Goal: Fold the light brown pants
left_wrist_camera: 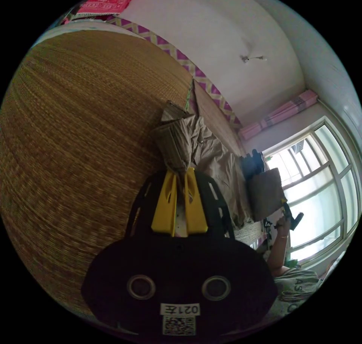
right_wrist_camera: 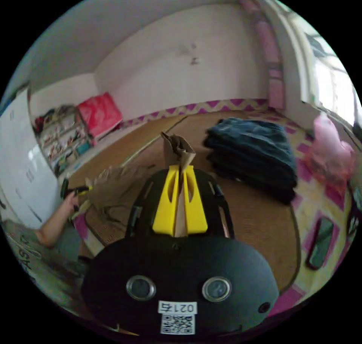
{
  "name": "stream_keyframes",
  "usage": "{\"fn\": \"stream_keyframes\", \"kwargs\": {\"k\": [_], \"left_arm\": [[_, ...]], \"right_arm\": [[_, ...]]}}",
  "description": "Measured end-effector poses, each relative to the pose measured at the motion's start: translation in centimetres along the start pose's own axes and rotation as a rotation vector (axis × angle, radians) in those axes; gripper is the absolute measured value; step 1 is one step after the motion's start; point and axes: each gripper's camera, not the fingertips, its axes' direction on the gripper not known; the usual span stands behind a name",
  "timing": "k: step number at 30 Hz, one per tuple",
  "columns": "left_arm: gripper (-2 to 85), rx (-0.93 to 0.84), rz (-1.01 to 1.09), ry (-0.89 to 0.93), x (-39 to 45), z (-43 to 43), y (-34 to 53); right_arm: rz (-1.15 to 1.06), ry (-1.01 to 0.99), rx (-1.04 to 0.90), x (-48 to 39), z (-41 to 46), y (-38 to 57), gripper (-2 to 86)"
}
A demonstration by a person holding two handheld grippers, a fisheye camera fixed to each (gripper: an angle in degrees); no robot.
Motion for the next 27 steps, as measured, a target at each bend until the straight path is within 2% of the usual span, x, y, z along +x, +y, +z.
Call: {"fn": "stream_keyframes", "kwargs": {"k": [4,6,8,10,12,16,21,23,25,27], "left_arm": [[-0.7,-0.002,-0.014,0.009,0.8,-0.1,-0.1],[-0.7,0.003,-0.030,0.010,1.3,-0.1,-0.1],[-0.8,0.025,-0.020,0.006,2.1,-0.4,-0.5],[-0.8,0.065,-0.028,0.055,3.6,-1.7,-1.9],[-0.8,0.088,-0.007,0.039,5.0,-3.2,-3.6],[-0.8,0.103,0.030,-0.061,5.7,-6.3,-6.7],[-0.3,0.037,-0.061,-0.145,0.5,-6.5,-5.8],[0.3,0.030,-0.123,-0.087,-1.9,-5.9,-4.1],[1.7,0.099,-0.199,0.104,-3.8,-6.0,-1.7],[3.3,0.122,-0.190,0.109,-3.5,-6.6,-0.4]], "right_arm": [[0.317,0.127,0.077,16.3,-10.2,2.8,0.1],[0.474,0.155,0.088,22.5,-12.5,5.7,0.0],[0.604,0.150,0.036,27.9,-12.7,8.6,0.0],[0.760,0.054,-0.037,33.0,-11.1,11.8,0.0],[0.814,0.005,-0.014,34.5,-10.6,12.5,-0.1],[0.724,-0.132,-0.061,33.6,-9.1,9.0,0.2],[0.600,-0.149,-0.197,29.7,-4.3,6.4,1.3],[0.564,-0.136,-0.225,28.5,-3.3,6.1,2.2],[0.540,-0.075,-0.274,27.5,-3.4,5.7,4.8],[0.484,-0.009,-0.284,26.4,-4.3,4.7,6.4]]}}
